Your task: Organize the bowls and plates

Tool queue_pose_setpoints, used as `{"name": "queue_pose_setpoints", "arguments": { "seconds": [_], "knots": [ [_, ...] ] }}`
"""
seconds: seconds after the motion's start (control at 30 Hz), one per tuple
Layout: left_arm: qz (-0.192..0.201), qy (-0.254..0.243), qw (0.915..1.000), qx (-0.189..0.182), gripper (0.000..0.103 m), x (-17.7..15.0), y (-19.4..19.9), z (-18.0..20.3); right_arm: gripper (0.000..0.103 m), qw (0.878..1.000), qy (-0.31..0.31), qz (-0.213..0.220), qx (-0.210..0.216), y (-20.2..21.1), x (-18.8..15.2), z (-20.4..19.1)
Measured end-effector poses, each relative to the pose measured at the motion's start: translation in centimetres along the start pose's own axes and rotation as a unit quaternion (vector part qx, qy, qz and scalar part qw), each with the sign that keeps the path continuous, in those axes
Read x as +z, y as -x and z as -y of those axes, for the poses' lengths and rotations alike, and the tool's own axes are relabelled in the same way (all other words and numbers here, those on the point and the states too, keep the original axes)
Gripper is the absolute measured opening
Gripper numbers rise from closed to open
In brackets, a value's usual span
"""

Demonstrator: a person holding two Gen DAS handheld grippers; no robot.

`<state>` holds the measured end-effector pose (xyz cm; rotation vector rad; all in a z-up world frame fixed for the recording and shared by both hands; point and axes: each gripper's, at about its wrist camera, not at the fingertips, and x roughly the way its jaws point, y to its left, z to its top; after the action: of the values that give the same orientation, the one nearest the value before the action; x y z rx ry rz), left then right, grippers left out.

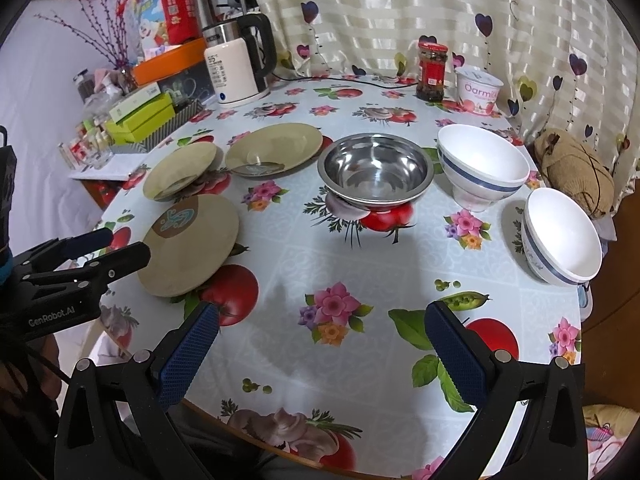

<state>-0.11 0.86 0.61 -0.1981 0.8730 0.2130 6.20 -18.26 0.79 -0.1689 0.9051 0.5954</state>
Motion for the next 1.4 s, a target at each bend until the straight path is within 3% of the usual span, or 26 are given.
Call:
{"name": "queue_pose_setpoints", "arguments": {
  "seconds": [1.4],
  "knots": [
    [-0.01, 0.018, 0.9998, -0.003, 0.08, 0.7, -1.7, -2.0, 0.103, 1.0, 0.018, -0.009, -0.002, -1.0, 1.8, -1.2]
  ]
}}
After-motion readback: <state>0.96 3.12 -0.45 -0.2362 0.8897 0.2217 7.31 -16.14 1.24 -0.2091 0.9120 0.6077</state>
